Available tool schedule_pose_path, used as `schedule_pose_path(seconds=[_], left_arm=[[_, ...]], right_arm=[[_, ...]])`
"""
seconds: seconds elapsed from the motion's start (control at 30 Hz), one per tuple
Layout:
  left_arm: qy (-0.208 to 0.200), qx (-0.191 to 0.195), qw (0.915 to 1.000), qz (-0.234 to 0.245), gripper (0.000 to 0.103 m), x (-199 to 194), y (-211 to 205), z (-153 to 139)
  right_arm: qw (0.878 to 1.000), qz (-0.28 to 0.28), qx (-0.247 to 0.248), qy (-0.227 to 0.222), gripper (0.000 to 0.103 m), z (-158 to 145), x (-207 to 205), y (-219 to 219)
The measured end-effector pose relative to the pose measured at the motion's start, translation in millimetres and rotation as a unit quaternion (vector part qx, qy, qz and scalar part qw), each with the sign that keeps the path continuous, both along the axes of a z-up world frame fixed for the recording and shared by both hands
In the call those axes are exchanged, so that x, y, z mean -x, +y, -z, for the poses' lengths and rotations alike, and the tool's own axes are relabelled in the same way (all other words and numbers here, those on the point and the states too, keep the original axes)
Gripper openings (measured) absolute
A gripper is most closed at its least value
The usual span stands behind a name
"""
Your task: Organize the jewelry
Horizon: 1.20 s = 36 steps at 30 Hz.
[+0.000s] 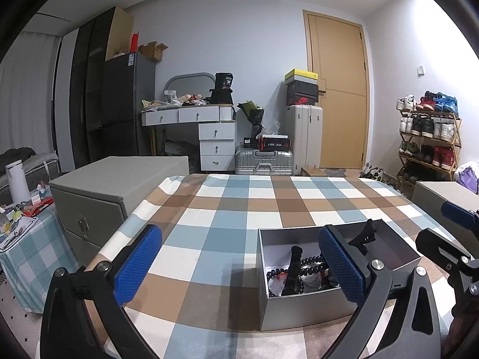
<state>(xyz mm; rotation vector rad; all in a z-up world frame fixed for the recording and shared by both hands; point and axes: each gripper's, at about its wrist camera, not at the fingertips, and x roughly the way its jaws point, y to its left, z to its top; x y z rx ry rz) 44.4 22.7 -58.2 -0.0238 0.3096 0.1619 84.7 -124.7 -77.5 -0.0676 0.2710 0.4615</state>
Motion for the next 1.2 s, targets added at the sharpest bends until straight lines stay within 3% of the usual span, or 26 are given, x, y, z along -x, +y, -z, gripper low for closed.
schedule_pose_path(seconds=[1.2], left_arm=[[0.004,-0.001,0.9999,0.01,0.102,-4.1,-4.3,3.5]], right_arm=[[1.0,0.0,0.0,0.0,0.103,-0.6,0.0,0.2]])
